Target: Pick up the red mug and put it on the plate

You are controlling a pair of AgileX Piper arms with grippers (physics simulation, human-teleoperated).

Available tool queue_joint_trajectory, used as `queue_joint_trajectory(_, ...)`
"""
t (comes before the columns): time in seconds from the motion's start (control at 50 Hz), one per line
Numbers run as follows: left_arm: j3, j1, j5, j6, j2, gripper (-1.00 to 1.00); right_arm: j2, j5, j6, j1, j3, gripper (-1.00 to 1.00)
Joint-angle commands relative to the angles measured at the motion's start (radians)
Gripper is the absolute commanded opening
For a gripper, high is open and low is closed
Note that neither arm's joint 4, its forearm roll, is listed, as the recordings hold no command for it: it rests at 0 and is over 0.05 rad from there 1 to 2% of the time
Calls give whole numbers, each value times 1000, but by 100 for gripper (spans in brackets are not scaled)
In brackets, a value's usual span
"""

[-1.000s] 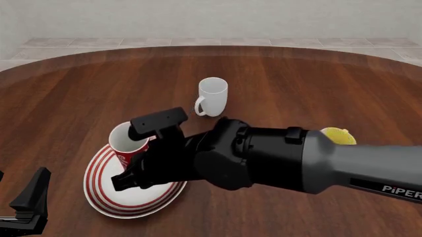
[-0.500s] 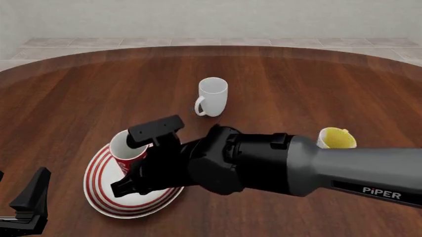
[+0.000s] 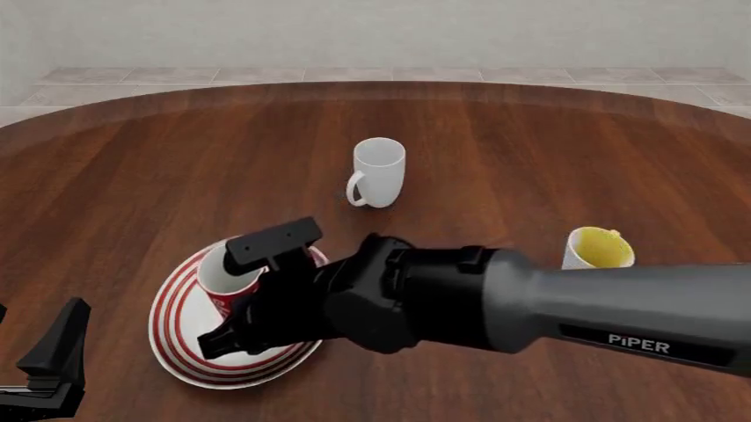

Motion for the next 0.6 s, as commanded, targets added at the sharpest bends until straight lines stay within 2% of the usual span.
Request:
queue_joint_trajectory(0.02,0,0,0,0,0,100,20,-5,5,2,-9,-100)
queue_joint_trajectory(0.6,0,0,0,0,0,100,63,-18,0,-7,-26,-100)
